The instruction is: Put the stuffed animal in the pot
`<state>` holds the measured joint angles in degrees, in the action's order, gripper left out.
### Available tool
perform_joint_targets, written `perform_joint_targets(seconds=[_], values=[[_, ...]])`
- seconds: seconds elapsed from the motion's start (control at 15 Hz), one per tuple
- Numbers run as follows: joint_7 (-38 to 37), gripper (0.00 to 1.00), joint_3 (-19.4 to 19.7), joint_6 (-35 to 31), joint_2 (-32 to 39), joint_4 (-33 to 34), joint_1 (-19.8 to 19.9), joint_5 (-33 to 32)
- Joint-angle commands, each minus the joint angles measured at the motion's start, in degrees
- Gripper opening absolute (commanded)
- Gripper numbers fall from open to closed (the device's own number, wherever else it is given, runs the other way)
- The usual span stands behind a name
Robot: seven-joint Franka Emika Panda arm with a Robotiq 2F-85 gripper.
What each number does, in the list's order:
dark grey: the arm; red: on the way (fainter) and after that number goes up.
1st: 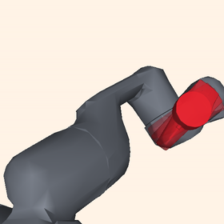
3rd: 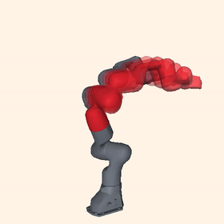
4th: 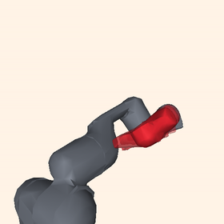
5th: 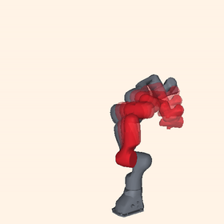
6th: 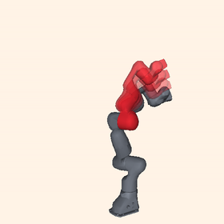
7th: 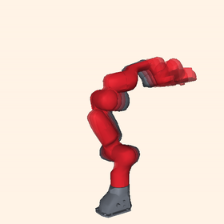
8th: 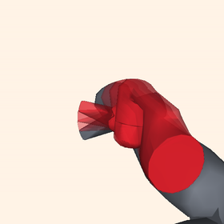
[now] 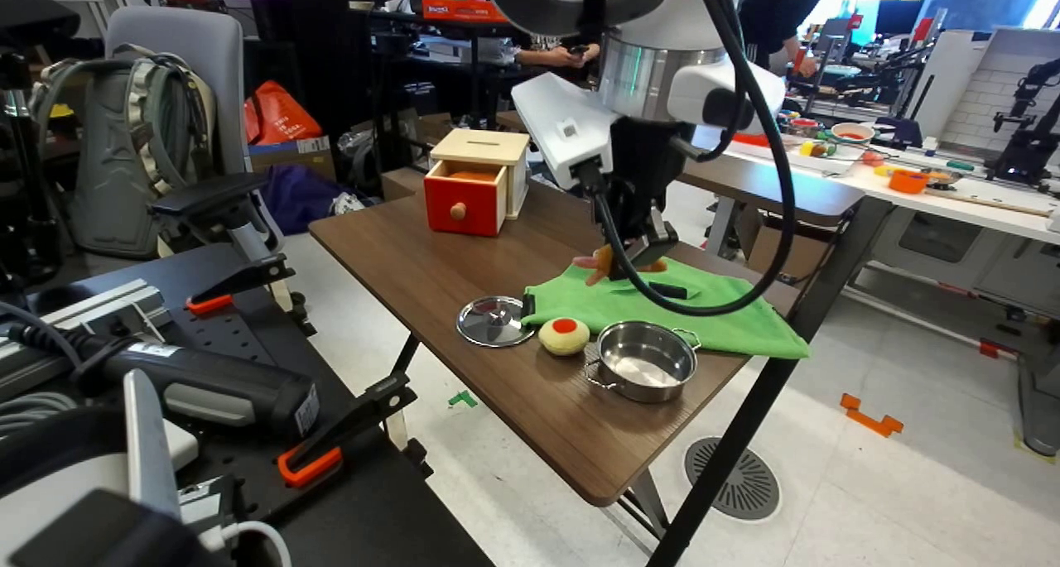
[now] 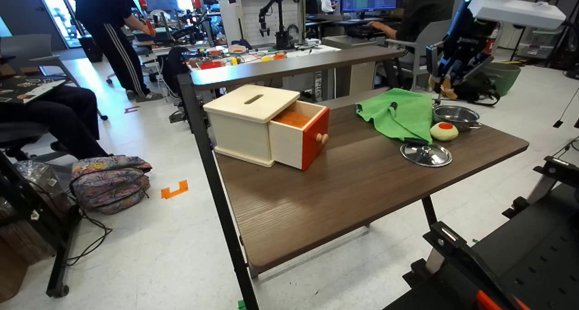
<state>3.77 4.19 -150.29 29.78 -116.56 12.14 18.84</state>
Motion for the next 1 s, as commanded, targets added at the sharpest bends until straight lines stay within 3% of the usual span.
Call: perform_joint_targets(seconds=[0.0, 0.93], values=[[-4.73, 0.04, 2.0, 1.0, 3.02, 2.78, 0.05, -2.91], [-8.38, 0.04, 3.82, 2.11, 7.46, 5.98, 0.75, -3.96]])
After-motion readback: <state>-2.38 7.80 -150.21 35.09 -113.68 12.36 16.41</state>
